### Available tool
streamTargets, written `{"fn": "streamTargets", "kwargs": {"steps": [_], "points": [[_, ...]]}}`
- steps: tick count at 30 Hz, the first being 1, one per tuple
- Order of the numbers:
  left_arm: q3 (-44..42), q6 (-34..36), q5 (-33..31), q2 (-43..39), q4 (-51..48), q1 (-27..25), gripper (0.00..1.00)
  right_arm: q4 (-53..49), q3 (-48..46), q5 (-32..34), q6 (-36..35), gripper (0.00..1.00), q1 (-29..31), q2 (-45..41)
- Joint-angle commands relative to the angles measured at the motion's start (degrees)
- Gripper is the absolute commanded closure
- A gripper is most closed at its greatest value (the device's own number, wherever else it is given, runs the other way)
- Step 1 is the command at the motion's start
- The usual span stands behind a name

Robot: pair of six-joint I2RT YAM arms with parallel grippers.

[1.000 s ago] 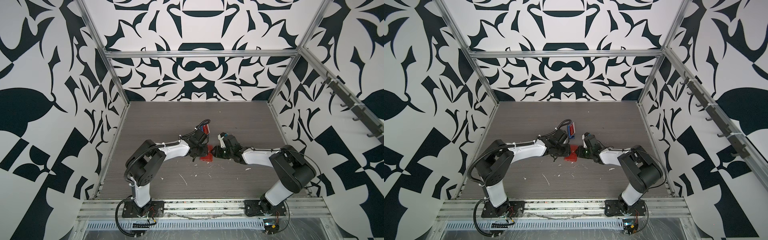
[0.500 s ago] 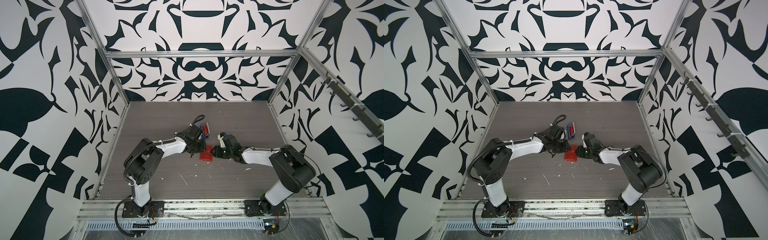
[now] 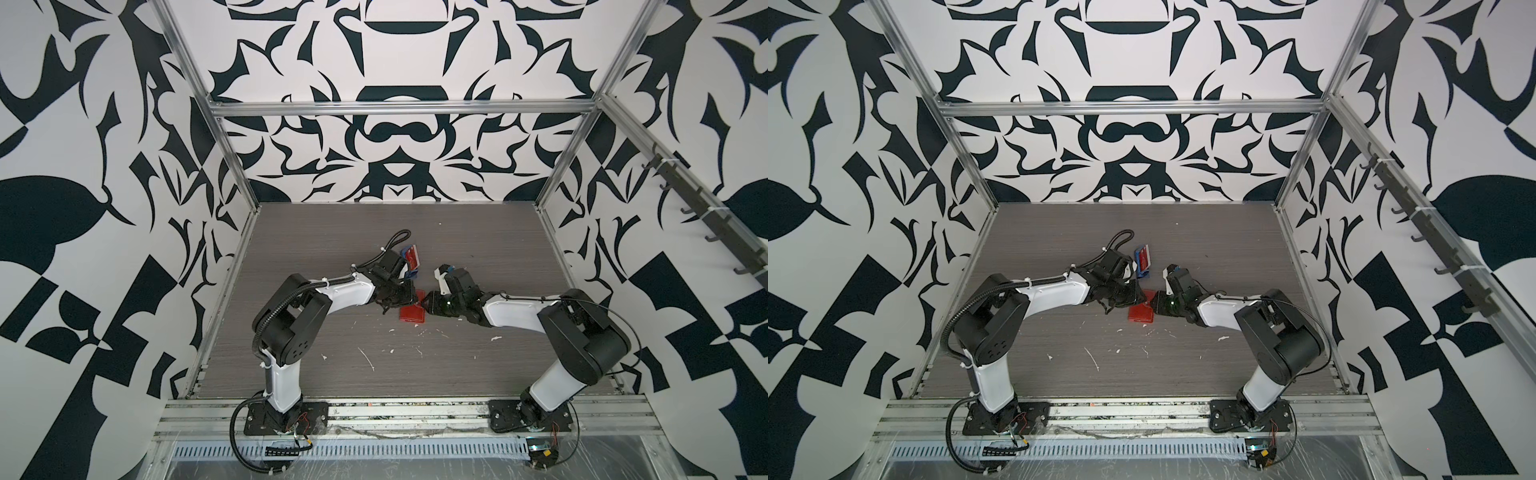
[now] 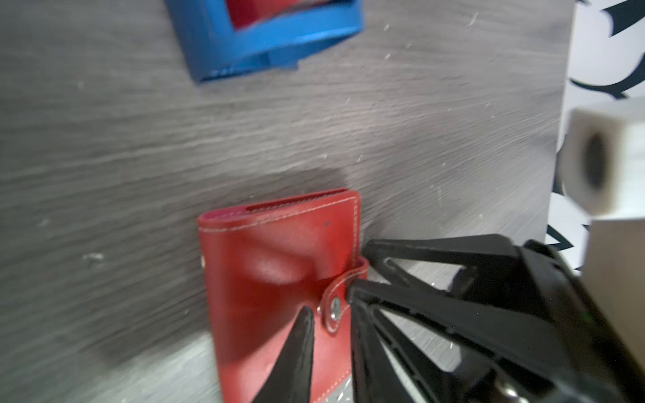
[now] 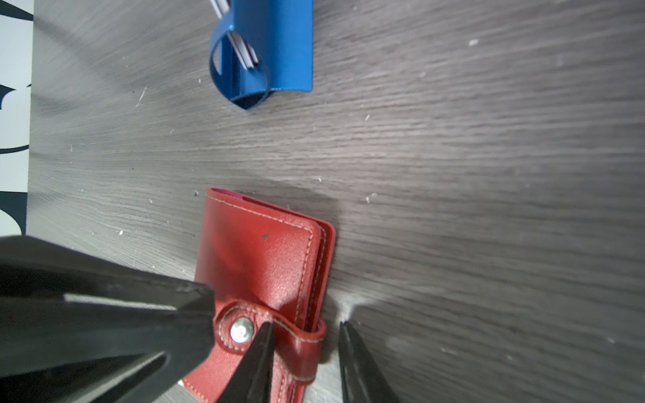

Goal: Put the credit cards into the card holder

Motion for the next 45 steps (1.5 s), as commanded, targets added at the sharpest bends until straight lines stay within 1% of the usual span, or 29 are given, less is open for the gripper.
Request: {"fn": "streamTargets", "kwargs": {"steps": [1,6,11,14,18,27,30,38,42,45], "points": [[2.25,-0.06,0.47,1.53,-2.85,0.1,0.76,-3.94,0.68,0.07,-0.65,0.65,0.0,1.5],[2.0,-0.36,1.59,2.16,-2.16,0.1,0.78,-4.15,0.85,0.01,-0.84,0.65,0.04,1.56],[1.85,-0.55,2.11,2.41,-1.81,0.1,0.82,-4.33,0.93,-0.01,-0.82,0.65,0.04,1.75],[1.65,-0.67,2.28,2.76,-1.79,0.1,0.89,-4.39,1.03,-0.02,-0.85,0.65,0.0,1.8],[1.37,-0.72,1.53,2.78,-2.14,0.1,0.93,-4.52,1.12,-0.11,-0.89,0.65,0.02,1.95],[1.74,0.27,-0.64,3.39,-4.84,0.1,0.94,-4.83,1.61,-0.46,-1.07,0.65,-0.03,1.79],[1.78,0.51,-1.86,3.72,-5.93,0.1,0.94,-5.01,1.71,-0.46,-1.01,0.65,0.04,0.93],[1.93,0.91,-2.45,4.45,-6.97,0.1,0.95,-5.69,1.95,-0.28,-1.33,0.65,0.03,-2.39],[1.91,1.09,-2.45,4.45,-7.17,0.1,0.95,-5.07,1.62,-1.27,-1.59,0.68,0.06,-4.33],[1.85,1.11,-2.54,4.36,-7.17,0.1,0.95,-3.54,1.56,-2.95,-1.51,0.73,0.13,-5.0]]}}
